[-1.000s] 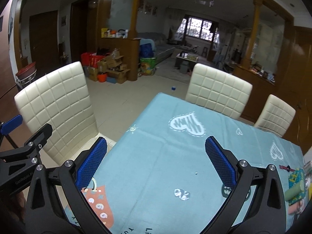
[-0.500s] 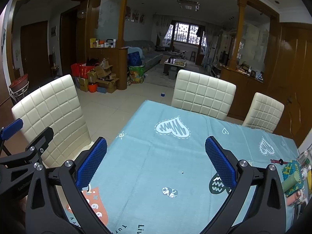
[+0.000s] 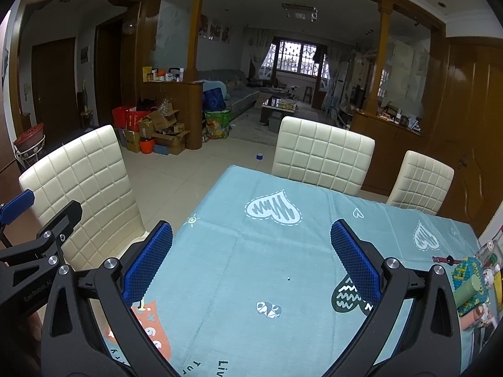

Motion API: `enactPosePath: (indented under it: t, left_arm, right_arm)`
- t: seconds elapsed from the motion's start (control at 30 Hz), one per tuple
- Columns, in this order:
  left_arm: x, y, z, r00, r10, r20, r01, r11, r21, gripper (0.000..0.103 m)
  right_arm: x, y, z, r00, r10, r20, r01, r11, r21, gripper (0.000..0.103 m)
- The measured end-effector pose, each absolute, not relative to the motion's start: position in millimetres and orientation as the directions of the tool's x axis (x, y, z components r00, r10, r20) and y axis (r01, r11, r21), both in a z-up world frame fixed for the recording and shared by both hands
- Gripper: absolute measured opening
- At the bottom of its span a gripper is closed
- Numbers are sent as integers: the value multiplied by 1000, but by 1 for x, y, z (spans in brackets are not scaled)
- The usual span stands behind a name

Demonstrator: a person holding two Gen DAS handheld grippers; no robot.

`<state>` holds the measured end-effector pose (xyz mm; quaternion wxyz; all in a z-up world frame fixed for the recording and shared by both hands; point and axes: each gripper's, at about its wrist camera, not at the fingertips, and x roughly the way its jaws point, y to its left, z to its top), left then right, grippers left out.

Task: Collect trash

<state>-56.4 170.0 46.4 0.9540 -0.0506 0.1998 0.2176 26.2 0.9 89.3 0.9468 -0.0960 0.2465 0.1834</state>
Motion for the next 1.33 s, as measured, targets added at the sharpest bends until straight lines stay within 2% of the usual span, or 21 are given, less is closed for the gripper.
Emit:
enactPosePath:
  t: [0.83, 1.33]
  left_arm:
    - [-60, 169, 48, 837, 397, -377, -434, 901, -14, 92]
    - [-54, 166, 46, 839, 374, -395, -409, 912, -5, 92]
  right_arm:
    - [23, 4, 93, 820, 291, -493, -380, 921, -88, 100]
    - [25, 3, 92, 821, 281, -496, -374, 923, -96, 100]
